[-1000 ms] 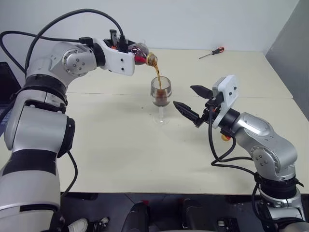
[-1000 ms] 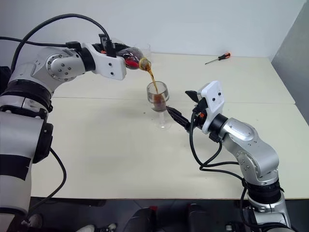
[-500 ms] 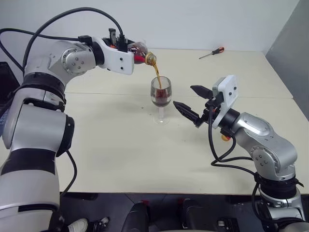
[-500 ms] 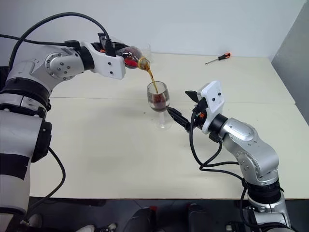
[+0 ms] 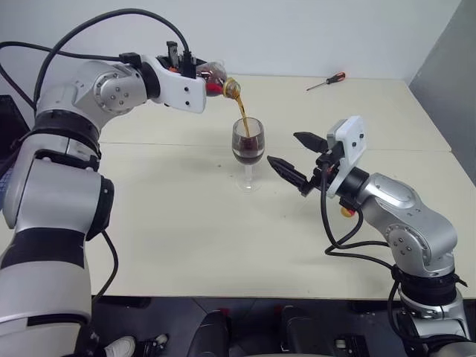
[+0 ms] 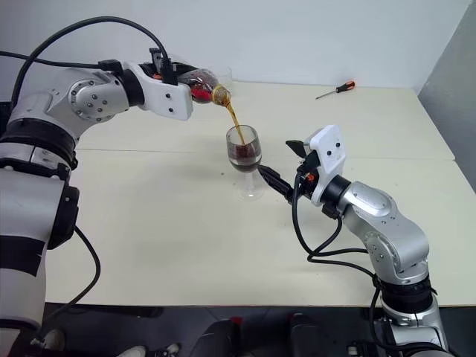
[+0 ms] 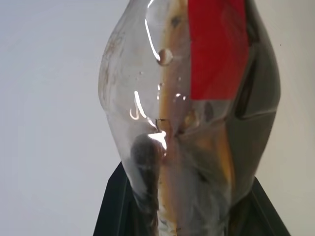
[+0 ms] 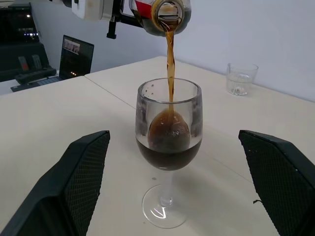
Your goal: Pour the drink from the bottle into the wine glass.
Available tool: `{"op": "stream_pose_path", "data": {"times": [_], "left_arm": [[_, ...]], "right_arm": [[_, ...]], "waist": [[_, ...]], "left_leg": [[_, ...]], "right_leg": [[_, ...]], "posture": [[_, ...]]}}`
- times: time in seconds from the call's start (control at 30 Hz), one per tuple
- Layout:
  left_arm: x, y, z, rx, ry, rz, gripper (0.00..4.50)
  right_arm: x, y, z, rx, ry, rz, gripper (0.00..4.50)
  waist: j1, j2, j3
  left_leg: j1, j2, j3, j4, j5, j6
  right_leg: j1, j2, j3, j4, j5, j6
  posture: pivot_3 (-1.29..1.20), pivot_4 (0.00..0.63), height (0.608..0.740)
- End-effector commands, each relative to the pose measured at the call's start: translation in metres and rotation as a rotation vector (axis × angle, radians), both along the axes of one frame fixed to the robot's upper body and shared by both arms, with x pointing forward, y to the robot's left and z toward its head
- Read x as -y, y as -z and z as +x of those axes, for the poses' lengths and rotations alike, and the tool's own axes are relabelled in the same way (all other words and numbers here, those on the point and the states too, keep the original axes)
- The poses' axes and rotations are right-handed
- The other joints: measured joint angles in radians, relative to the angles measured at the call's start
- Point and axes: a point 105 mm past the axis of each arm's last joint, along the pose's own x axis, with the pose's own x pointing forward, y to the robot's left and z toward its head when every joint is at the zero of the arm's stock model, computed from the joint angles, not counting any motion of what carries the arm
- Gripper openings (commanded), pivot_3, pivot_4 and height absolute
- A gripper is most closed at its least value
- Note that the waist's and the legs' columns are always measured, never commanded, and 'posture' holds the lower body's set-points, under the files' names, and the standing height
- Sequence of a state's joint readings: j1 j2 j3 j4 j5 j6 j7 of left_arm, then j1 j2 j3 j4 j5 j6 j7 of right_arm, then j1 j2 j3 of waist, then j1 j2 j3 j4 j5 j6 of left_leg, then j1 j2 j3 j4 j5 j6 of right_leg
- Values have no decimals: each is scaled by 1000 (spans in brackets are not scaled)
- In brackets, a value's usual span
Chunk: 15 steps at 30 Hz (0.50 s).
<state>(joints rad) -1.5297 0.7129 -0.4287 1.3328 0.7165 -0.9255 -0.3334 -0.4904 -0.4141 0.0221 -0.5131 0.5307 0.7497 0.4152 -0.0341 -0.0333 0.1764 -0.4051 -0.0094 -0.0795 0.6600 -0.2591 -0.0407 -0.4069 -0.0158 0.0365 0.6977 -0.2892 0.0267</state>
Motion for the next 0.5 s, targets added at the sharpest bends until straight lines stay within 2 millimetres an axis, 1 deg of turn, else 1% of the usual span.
{"op": "stream_pose_path", "data": {"times": [0.03,0.5], "left_arm": [[1,-28,-6,87,10,-16,976],[2,-29,-6,94,16,-15,976]], "right_arm": [[-1,-14,-4,61,-18,13,4500],[-1,-13,-4,62,-18,8,4500]], "waist": [[0,0,0],[0,0,0]], "left_leg": [[0,0,0,0,0,0],[0,0,0,0,0,0]], "right_leg": [[0,0,0,0,0,0],[0,0,0,0,0,0]], "posture": [[0,150,740],[0,150,740]]}}
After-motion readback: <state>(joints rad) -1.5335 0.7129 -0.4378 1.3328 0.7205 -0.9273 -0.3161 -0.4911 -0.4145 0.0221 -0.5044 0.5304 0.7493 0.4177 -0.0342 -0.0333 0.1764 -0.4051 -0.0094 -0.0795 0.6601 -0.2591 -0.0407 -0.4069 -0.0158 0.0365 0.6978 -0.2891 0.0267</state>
